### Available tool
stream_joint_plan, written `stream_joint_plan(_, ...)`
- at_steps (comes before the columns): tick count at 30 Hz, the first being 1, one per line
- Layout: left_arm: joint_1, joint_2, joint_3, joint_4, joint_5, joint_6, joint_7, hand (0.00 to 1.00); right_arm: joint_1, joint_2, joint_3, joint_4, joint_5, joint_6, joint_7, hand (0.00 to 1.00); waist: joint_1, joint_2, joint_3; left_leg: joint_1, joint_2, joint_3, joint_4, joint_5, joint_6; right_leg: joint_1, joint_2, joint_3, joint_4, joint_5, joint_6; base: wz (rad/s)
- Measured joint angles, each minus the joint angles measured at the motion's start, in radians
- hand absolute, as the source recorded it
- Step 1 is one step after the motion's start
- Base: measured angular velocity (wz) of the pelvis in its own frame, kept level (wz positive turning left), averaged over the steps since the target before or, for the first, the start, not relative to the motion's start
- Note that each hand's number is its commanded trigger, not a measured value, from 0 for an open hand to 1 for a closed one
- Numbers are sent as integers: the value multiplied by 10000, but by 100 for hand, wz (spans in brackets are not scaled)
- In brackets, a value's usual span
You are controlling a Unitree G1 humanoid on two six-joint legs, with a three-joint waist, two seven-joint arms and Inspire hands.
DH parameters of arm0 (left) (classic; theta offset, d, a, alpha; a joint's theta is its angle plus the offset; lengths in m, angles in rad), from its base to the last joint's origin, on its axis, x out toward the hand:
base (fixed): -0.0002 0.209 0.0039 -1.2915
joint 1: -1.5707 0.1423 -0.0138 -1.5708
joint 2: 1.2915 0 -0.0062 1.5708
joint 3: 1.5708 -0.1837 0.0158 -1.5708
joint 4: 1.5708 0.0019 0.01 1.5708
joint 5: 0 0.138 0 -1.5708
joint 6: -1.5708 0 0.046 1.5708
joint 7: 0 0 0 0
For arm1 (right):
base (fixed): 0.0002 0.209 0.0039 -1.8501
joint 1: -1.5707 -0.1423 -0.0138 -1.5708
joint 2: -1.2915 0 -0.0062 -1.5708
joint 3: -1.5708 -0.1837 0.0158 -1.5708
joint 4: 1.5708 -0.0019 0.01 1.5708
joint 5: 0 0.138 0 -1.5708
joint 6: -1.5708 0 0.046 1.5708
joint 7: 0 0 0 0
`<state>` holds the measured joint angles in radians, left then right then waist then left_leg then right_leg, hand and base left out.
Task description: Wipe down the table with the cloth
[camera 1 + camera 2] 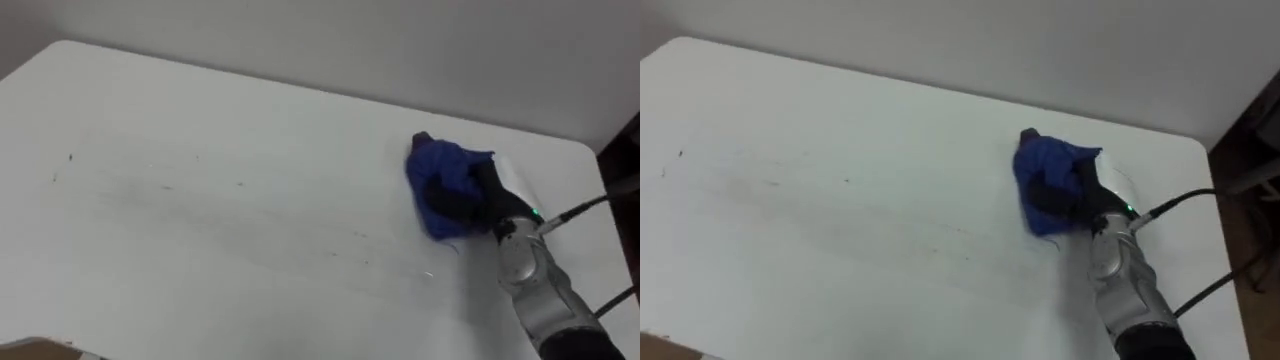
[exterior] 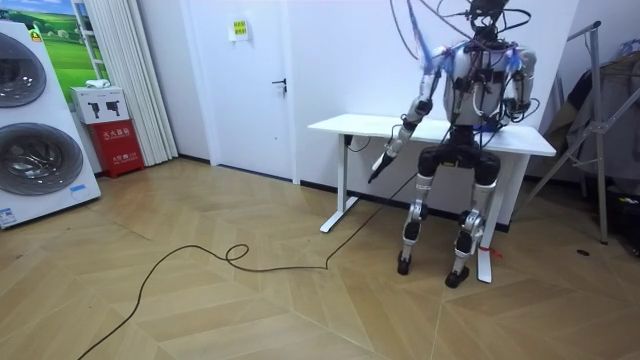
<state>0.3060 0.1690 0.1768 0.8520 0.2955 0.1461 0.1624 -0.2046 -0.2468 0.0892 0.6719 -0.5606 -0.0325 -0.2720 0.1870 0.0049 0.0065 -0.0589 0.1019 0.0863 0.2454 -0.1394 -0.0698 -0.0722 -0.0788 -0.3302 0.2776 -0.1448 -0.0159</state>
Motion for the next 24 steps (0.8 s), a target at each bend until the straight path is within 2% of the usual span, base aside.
stream_joint_plan(1,-24,-8,56,-1,-4,-39,96,0,90,0,-25,112,-31,-160,-187,100,-127,-11,-12,77,-38,-24,-185,108,24,76,-1,-40,-134,69,9,20)
stream_joint_plan(3,-58,-8,317,-51,273,-210,308,0,1081,-44,-649,236,-136,-695,-947,100,-581,-123,-48,385,-128,-97,-592,338,91,512,-36,-264,-608,266,120,27)
stream_joint_plan(4,-58,-7,434,-59,335,-231,324,0,1446,-96,-848,236,-53,-809,-1178,100,-660,-132,-41,438,-146,-130,-593,348,105,590,-51,-291,-661,282,146,30)
stream_joint_plan(5,-15,4,682,-68,554,-223,398,0,2314,-218,-1288,237,189,-935,-1620,100,-760,-262,-144,507,-185,-173,-587,332,139,761,-58,-249,-752,298,176,27)
stream_joint_plan(6,-5,63,802,-87,699,-215,544,0,3192,-351,-1730,254,661,-975,-1960,100,-866,-438,-321,517,-232,-198,-537,276,228,845,-76,-159,-757,278,184,33)
stream_joint_plan(7,-2,99,850,-87,706,-204,577,0,3579,-409,-1978,319,982,-1001,-2124,100,-1006,-504,-342,496,-241,-240,-461,257,255,938,-79,-176,-811,257,204,43)
stream_joint_plan(8,-4,116,968,-65,721,-203,670,0,4137,-460,-2458,633,1483,-1081,-2410,100,-1243,-641,-415,471,-262,-254,-406,243,275,1041,-64,50,-940,242,232,39)
stream_joint_plan(9,-7,122,963,-19,747,-232,713,0,4510,-585,-2916,960,2087,-1087,-2568,100,-1351,-742,-443,505,-270,-71,-406,243,275,1068,-61,291,-942,236,238,24)
stream_joint_plan(11,-51,126,944,239,1020,-414,718,0,4763,-916,-3133,1604,2858,-1046,-2609,100,-1354,-763,-444,532,-273,32,-340,215,325,1053,-84,503,-957,198,297,-20)
stream_joint_plan(12,-47,166,939,365,1058,-433,726,0,4811,-1132,-3175,1952,3241,-891,-2594,100,-1339,-764,-443,536,-279,52,-265,173,396,1065,-84,564,-996,192,308,-31)
stream_joint_plan(16,-23,248,726,407,890,-379,887,0,4557,-990,-3174,1637,3673,-150,-2599,100,-1235,-732,-416,647,-299,257,-235,109,500,1064,47,862,-1112,191,320,-34)
stream_joint_plan(18,-50,311,323,401,887,-360,904,0,4078,-754,-2960,1290,3386,602,-2588,100,-969,-725,-399,737,-291,375,-220,73,555,1024,131,1108,-1078,195,323,-51)
stream_joint_plan(19,-85,289,240,402,897,-346,907,0,3990,-687,-2868,1027,3154,838,-2588,100,-885,-707,-387,725,-276,390,-221,69,561,975,139,1105,-1071,197,322,-64)
stream_joint_plan(21,-316,170,-110,452,896,-224,910,0,3489,-368,-2227,-495,1660,1899,-2542,100,-328,-603,-279,693,-235,395,-234,48,532,690,198,1098,-1056,266,299,-83)
stream_joint_plan(22,-370,169,-204,493,897,-186,911,0,3325,-250,-1866,-1085,1284,2196,-2388,100,-152,-596,-266,688,-227,391,-239,26,502,600,200,1069,-1039,311,295,-99)
stream_joint_plan(23,-474,172,-352,503,896,-98,911,0,2813,-56,-676,-2094,275,2523,-1853,100,153,-565,-187,687,-220,285,-234,-17,443,480,211,917,-1019,394,274,-69)
stream_joint_plan(24,-630,215,-487,515,892,3,914,0,1942,259,744,-2738,-809,2513,-1144,100,191,-581,-16,603,-216,1,-229,-35,433,415,202,604,-991,456,256,-42)
